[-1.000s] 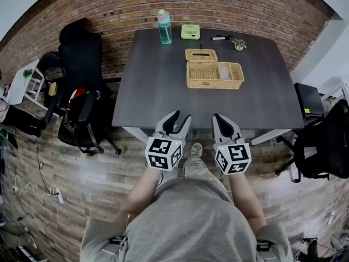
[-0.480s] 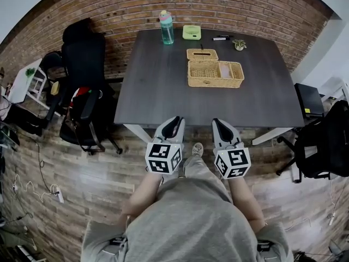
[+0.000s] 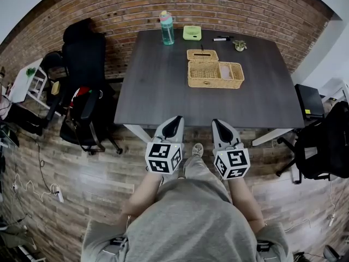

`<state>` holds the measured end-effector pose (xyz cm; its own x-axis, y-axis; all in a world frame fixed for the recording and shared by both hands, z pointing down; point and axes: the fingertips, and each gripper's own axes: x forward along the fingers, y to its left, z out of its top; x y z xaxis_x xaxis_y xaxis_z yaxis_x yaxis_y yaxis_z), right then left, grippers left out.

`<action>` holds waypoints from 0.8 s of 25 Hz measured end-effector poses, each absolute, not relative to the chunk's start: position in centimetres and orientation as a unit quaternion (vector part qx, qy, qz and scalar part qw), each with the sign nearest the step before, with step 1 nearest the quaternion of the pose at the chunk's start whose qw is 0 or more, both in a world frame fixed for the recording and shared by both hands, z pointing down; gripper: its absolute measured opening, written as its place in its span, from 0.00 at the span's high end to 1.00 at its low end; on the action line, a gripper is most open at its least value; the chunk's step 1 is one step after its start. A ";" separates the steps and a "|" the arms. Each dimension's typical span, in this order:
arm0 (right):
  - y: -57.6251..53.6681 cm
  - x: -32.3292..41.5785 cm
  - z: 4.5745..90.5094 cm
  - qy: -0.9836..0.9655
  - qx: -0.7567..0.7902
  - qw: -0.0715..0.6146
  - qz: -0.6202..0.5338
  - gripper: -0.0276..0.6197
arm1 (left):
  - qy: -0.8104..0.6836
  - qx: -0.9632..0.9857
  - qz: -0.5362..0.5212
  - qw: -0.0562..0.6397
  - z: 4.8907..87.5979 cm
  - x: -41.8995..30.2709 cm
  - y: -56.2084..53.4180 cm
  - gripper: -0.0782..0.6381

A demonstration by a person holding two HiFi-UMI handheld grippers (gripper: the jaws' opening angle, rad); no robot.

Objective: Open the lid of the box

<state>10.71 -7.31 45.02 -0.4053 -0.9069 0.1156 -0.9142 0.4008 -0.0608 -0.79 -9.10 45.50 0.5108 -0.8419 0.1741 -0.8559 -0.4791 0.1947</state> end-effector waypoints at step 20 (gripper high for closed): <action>-7.4 11.2 45.5 -0.837 0.542 0.023 0.067 0.96 | -0.481 0.867 0.037 0.123 45.6 0.4 -8.8 0.85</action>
<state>11.17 -7.42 45.54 -0.4108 -0.9048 0.1118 -0.9111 0.4030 -0.0864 0.43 -8.84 45.65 0.5352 -0.8248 0.1823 -0.8430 -0.5076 0.1782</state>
